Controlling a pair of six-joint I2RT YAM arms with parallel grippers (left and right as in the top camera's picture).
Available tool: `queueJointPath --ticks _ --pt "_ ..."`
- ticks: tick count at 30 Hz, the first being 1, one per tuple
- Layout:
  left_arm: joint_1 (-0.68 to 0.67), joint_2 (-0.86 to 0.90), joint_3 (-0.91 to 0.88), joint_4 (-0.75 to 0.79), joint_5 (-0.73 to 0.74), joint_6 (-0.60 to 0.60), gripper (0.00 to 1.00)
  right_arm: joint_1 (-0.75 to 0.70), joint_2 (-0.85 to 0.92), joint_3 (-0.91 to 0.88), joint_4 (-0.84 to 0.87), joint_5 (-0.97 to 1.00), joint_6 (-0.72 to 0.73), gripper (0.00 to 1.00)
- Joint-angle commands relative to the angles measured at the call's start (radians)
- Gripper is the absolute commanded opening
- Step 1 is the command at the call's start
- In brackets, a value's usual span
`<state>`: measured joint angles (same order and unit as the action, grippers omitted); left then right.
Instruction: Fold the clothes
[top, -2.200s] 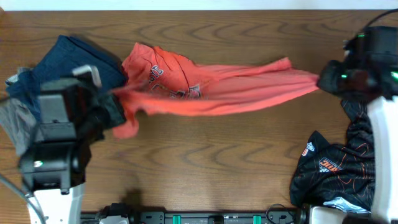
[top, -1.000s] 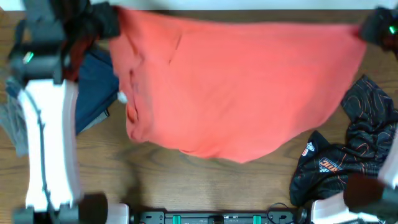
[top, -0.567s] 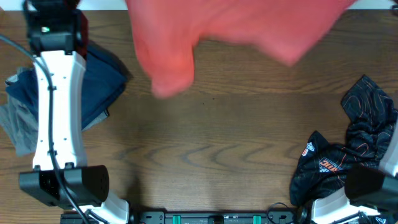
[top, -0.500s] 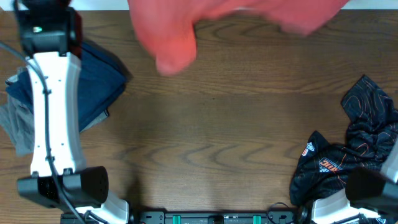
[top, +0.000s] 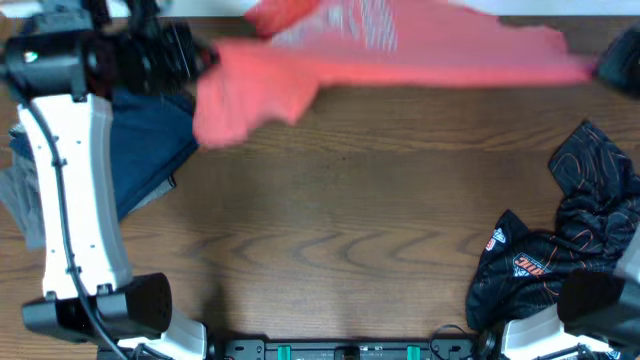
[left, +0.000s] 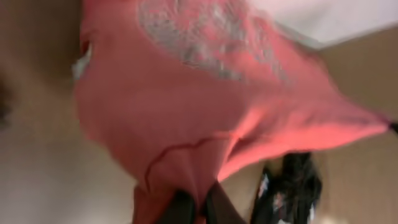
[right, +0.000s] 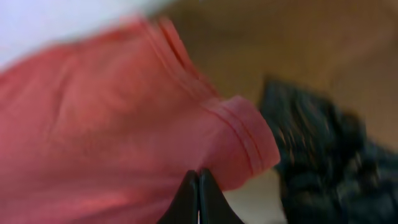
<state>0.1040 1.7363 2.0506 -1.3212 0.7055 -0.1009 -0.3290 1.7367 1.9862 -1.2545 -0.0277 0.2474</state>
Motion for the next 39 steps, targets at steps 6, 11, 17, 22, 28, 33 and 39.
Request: queueJointPath --ticks 6,11,17,22,28,33,39 --pt "-0.068 0.002 -0.323 -0.205 -0.078 0.205 0.06 -0.022 0.016 -0.358 -0.064 0.066 -0.054 0.01" --pt "-0.118 0.002 -0.613 -0.225 -0.082 0.264 0.06 -0.042 0.016 -0.532 -0.063 0.084 -0.050 0.01" --pt "-0.118 0.001 -0.889 -0.172 -0.103 0.266 0.06 -0.072 0.014 -0.622 -0.087 0.092 -0.050 0.01" --pt "-0.116 -0.017 -0.940 -0.167 -0.123 0.265 0.06 -0.085 0.000 -0.623 -0.091 0.092 -0.054 0.01" --pt "-0.089 -0.066 -0.920 -0.050 -0.122 0.219 0.06 -0.082 -0.004 -0.623 -0.010 0.063 -0.055 0.01" --pt "0.013 -0.091 -0.900 0.098 -0.019 0.185 0.06 -0.082 -0.004 -0.623 0.116 -0.013 -0.058 0.01" --pt "0.102 -0.090 -0.904 0.370 0.171 0.098 0.06 -0.072 -0.003 -0.623 0.242 -0.101 -0.062 0.01"
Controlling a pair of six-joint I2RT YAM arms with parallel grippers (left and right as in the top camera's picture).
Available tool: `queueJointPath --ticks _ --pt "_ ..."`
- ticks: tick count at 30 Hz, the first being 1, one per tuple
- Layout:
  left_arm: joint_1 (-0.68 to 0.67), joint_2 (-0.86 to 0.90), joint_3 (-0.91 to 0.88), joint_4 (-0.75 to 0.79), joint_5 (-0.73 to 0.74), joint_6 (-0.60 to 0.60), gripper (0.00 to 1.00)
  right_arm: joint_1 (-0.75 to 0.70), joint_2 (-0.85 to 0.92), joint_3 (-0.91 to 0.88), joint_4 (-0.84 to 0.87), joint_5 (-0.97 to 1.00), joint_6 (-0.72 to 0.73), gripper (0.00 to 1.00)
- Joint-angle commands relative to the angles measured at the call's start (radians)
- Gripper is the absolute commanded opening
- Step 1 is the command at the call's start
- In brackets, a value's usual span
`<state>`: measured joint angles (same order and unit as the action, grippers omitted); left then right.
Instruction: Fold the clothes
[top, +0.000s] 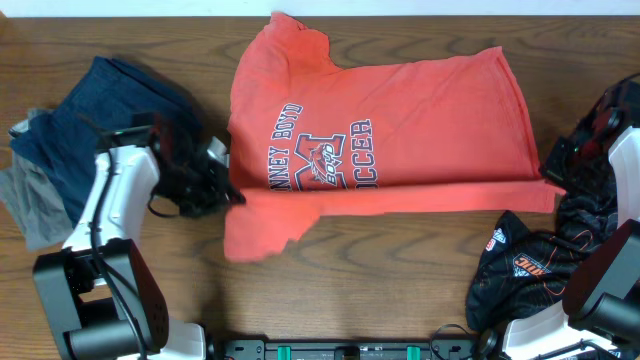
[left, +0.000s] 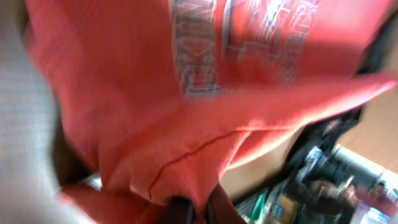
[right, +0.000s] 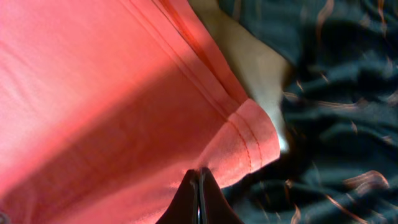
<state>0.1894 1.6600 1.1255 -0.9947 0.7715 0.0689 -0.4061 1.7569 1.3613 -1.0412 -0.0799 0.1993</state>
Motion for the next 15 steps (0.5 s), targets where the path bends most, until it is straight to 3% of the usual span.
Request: queueJointPath --ticks 1,15 --pt "0.015 -0.014 0.021 0.089 0.104 -0.095 0.06 0.010 -0.023 0.002 0.048 -0.050 -0.014 0.01" --pt "-0.034 -0.014 0.021 0.489 0.096 -0.206 0.06 0.056 -0.020 0.002 0.219 -0.052 -0.013 0.01"
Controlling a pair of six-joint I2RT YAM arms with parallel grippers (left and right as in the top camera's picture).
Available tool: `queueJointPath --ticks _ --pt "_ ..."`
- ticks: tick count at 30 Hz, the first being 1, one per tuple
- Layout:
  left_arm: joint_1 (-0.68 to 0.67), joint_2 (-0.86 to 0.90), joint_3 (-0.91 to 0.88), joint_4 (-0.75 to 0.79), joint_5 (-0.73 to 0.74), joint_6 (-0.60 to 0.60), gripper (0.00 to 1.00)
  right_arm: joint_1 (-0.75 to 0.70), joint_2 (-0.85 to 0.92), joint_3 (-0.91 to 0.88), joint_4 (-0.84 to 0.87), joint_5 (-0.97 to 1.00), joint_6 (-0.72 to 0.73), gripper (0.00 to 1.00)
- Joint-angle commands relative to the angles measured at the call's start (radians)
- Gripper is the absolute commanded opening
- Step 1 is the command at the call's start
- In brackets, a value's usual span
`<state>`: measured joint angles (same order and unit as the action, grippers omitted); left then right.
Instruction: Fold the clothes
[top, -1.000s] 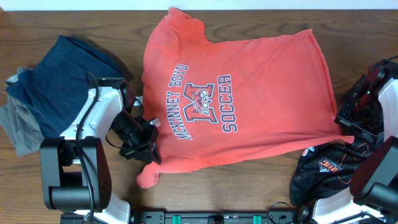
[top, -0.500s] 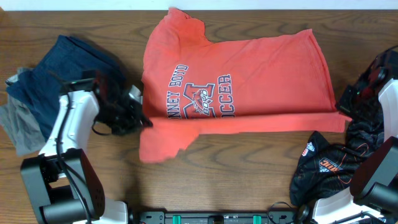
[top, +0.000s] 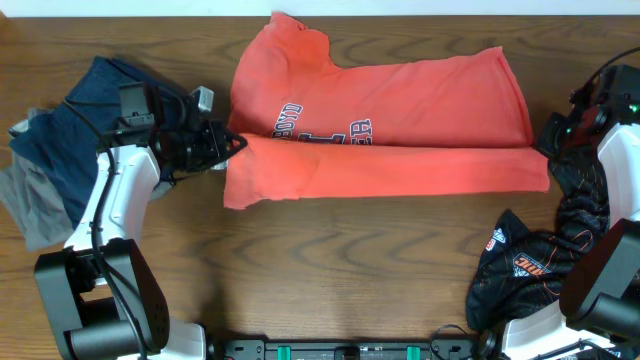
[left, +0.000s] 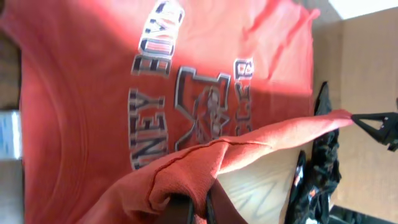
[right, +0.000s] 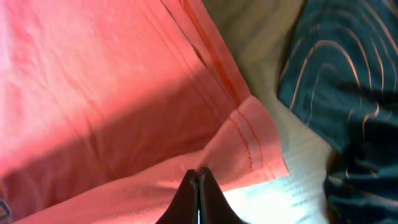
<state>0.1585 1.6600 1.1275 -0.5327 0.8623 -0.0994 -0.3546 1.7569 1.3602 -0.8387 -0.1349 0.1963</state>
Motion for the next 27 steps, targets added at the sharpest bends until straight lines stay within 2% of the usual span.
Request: queueJointPath --ticks 1,6,11,12,13,15,16,18,22,27 --pt "-0.005 -0.014 0.019 0.040 0.000 -0.038 0.06 0.005 -0.020 0.003 0.024 0.003 -0.010 0.01" --pt "-0.009 -0.014 0.019 0.050 -0.069 -0.038 0.06 0.005 -0.016 0.002 0.055 0.003 -0.010 0.01" --pt "-0.019 -0.014 0.019 0.094 -0.071 -0.037 0.06 0.017 0.005 0.001 0.096 0.001 -0.006 0.02" --pt "-0.024 -0.014 0.019 0.116 -0.071 -0.037 0.06 0.022 0.012 0.001 0.110 -0.008 -0.006 0.06" --pt "-0.028 -0.014 0.019 0.137 -0.071 -0.037 0.22 0.027 0.019 0.001 0.126 -0.019 -0.007 0.12" --pt "-0.036 -0.014 0.019 0.175 -0.071 -0.037 0.59 0.038 0.035 0.001 0.150 -0.034 -0.007 0.33" --pt "-0.038 -0.014 0.019 0.180 -0.071 -0.037 0.66 0.043 0.041 0.001 0.151 -0.034 -0.008 0.39" --pt "-0.039 -0.014 0.019 0.157 -0.071 -0.043 0.70 0.046 0.047 0.001 0.140 -0.024 -0.007 0.43" --pt "-0.039 -0.014 0.016 0.017 -0.081 -0.044 0.70 0.045 0.048 0.001 0.080 0.055 -0.007 0.41" --pt "-0.042 -0.014 -0.031 -0.108 -0.261 -0.044 0.70 0.045 0.048 -0.019 -0.031 0.198 -0.007 0.40"
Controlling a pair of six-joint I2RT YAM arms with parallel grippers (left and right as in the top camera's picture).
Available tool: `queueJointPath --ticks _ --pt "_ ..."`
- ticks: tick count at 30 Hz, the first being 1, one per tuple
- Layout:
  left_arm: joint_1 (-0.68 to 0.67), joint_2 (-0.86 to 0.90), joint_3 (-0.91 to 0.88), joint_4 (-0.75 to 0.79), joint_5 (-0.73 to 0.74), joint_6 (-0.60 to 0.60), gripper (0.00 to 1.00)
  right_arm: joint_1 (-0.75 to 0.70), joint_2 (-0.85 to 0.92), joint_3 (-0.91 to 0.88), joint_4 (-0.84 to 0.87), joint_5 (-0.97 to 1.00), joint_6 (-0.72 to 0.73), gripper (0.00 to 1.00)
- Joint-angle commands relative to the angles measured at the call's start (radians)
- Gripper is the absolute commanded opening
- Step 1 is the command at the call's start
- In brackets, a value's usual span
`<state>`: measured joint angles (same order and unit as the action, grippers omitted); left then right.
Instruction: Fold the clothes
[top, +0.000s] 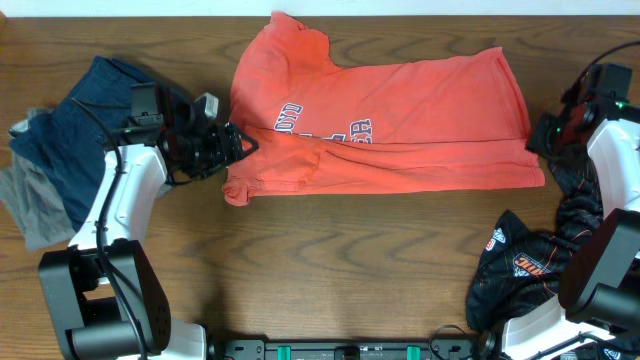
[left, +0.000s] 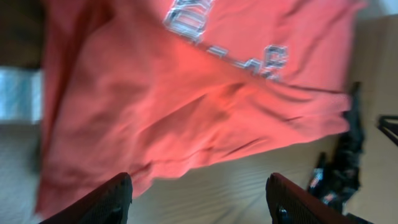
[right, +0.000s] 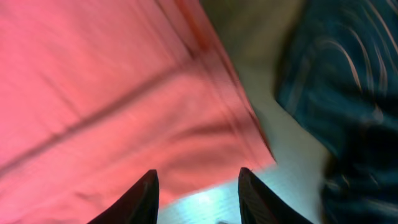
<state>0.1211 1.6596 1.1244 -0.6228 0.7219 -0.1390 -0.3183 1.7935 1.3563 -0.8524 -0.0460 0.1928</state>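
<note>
The red T-shirt (top: 390, 140) lies flat at the back middle of the table, its near half folded over so that only the top of the print shows. My left gripper (top: 238, 143) is open at the shirt's left edge; in the left wrist view its fingers (left: 112, 199) stand wide apart over the wood just off the cloth (left: 186, 93). My right gripper (top: 537, 140) is open at the shirt's right edge, and in the right wrist view its fingertips (right: 140, 196) hover above the shirt's hem (right: 124, 99). Neither holds anything.
A dark blue garment (top: 80, 130) and a grey one (top: 25, 215) are piled at the left. A black patterned garment (top: 545, 255) is heaped at the right, by the right arm, also black cloth (right: 348, 93). The wooden table (top: 330, 270) runs in front.
Both grippers have opened and let go of the shirt's folded edge. The folded layer now rests flat on the shirt, and both grippers sit just off its ends.
Both grippers first held the shirt stretched above the back of the table. Then it lay spread with the print up, each gripper shut on a near corner. Then the near edge was over the print, and now it lies released, folded in half.
</note>
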Motion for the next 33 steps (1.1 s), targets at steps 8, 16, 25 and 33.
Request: queueJointPath --ticks 8,16,25,33 --pt "-0.010 -0.014 -0.135 0.068 -0.193 -0.005 0.71 0.003 0.013 -0.184 0.114 0.147 -0.003 0.49" --pt "-0.011 -0.013 -0.233 0.222 -0.215 -0.005 0.71 0.001 0.013 -0.281 0.248 0.135 0.001 0.50" --pt "-0.016 -0.013 -0.254 0.179 -0.247 -0.005 0.71 -0.008 0.014 -0.291 0.261 0.135 0.031 0.04" --pt "-0.016 -0.013 -0.254 0.062 -0.270 -0.004 0.71 -0.029 0.013 -0.291 0.251 0.136 0.031 0.01"
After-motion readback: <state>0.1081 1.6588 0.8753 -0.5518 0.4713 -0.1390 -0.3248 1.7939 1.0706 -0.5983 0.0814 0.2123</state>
